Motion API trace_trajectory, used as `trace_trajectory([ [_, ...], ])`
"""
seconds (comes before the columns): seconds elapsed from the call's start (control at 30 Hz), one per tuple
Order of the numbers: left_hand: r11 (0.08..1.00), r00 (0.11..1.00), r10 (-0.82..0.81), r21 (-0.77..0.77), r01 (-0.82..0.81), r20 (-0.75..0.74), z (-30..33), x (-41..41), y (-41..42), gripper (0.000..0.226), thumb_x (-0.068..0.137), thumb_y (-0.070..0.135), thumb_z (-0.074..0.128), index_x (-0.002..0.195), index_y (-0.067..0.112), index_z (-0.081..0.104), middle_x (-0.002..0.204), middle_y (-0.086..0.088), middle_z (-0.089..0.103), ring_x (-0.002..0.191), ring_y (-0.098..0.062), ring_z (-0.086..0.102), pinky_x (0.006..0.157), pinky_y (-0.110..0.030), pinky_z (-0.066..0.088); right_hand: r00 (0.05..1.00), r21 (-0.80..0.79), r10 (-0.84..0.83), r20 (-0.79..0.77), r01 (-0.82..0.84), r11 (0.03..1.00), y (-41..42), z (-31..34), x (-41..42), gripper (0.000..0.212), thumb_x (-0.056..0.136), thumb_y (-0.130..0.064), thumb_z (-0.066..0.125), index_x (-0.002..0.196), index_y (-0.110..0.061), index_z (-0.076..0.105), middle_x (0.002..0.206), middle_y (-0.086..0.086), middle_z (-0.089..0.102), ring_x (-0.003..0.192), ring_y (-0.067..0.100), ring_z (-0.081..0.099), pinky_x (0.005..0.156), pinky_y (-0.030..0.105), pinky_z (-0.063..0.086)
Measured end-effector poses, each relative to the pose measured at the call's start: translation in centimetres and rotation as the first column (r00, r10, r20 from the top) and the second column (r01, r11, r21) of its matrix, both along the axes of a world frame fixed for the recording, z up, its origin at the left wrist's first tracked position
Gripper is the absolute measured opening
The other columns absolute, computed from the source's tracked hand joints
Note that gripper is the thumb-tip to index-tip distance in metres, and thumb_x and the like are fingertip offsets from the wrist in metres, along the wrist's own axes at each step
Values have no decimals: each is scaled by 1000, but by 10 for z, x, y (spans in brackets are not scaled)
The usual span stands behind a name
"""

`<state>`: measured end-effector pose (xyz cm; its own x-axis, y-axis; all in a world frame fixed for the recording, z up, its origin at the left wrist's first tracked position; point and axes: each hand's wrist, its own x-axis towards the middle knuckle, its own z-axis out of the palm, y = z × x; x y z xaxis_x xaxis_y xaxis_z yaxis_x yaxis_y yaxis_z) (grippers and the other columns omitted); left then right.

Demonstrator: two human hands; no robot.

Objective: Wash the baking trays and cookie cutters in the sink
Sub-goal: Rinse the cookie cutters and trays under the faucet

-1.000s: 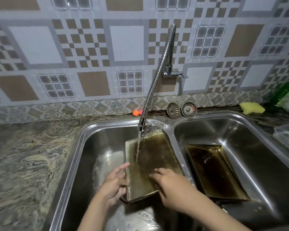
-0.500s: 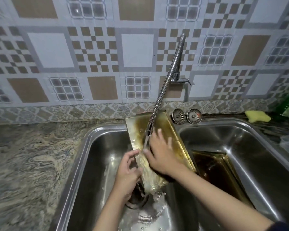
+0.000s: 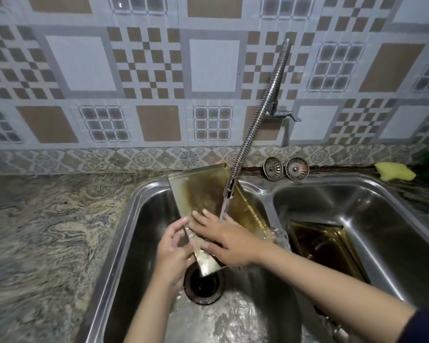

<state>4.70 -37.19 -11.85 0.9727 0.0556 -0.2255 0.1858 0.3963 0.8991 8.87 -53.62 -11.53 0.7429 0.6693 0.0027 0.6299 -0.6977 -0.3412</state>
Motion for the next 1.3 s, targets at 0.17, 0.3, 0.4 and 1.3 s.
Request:
trace_trajectory([
  [0.17, 993, 991, -107, 32, 110, -85, -6, -12, -6, 55, 82, -19, 52, 108, 28, 63, 120, -4, 56, 107, -20, 57, 82, -40, 54, 867, -55, -492, -81, 489, 871, -15, -6, 40, 58, 99, -36, 32, 152, -17, 16, 161, 7, 0, 148, 23, -9, 115, 56, 1],
  [0.3, 995, 990, -100, -2, 100, -103, -1, -14, -17, 52, 84, -21, 48, 106, 25, 62, 115, -1, 59, 100, -8, 57, 75, -31, 52, 987, -59, -151, 52, 154, 986, 13, -3, 13, 59, 100, -35, 32, 153, -21, 8, 161, -2, -3, 146, 14, -6, 114, 54, -5],
  [0.4, 996, 992, -37, -87, 27, -118, -2, -11, 8, 50, 84, -22, 46, 113, 17, 59, 110, -5, 64, 83, -9, 65, 55, -22, 55, 997, -126, 73, -8, -73, 989, -8, -5, 4, 57, 101, -43, 31, 152, -31, 9, 160, -8, -6, 147, 12, -8, 114, 44, -6],
  [1.3, 979, 977, -16, 194, 58, -215, -14, -7, 20, 44, 86, -14, 49, 117, 14, 59, 107, -4, 61, 82, -11, 56, 60, -20, 45, 808, 574, -388, -444, 589, 569, -48, 3, -31, 32, 94, -4, 52, 113, -26, 64, 117, -9, 62, 112, 0, 56, 98, 16, 44],
])
